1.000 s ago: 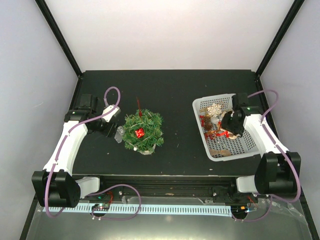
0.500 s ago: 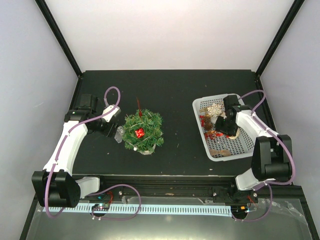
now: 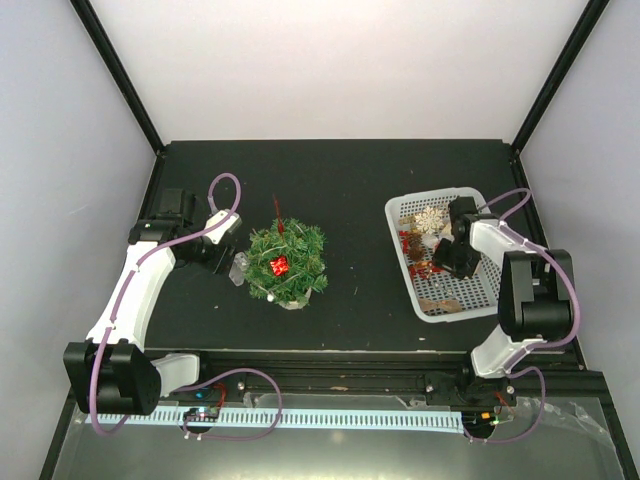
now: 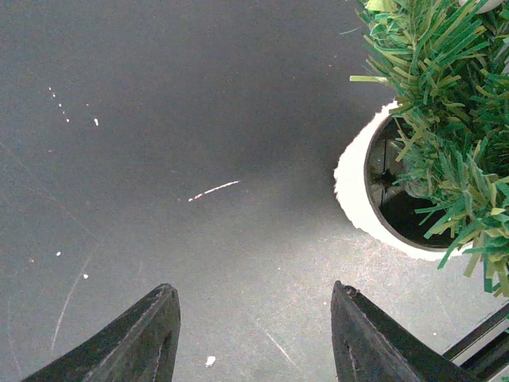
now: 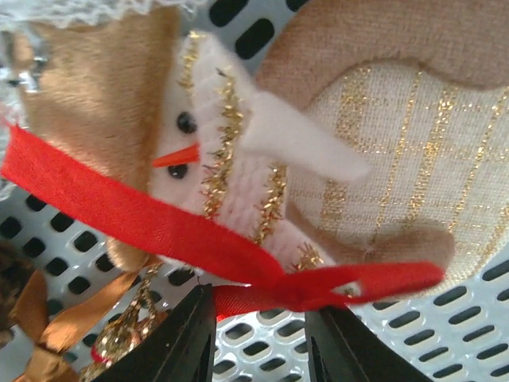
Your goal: Decorate the small christmas tree
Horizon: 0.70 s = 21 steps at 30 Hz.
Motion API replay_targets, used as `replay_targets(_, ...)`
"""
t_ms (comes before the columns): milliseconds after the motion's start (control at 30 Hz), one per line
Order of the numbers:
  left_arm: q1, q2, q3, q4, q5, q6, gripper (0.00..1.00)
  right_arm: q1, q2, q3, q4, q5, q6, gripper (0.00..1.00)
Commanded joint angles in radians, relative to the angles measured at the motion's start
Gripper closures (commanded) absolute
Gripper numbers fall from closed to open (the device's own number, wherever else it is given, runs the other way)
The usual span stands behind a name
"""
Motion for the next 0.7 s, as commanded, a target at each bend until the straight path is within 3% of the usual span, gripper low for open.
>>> replay_targets(0, -0.001, -0.015, -0.005, 0.011, 0.012, 0.010, 0.46, -0.023, 0.022, 0.032, 0.012, 0.058, 0.038, 0.67)
replay_targets(333, -0.001, -0.004, -0.005, 0.007, 0.009, 0.016, 0.46, -0.070, -0.063, 0.089, -0.059, 0.279, 0.088, 0.73)
replay_targets(667, -0.001, 0.012, -0.005, 0.009, 0.012, 0.020, 0.47, -0.069, -0.093, 0.070, -0.066, 0.191, 0.025, 0.70)
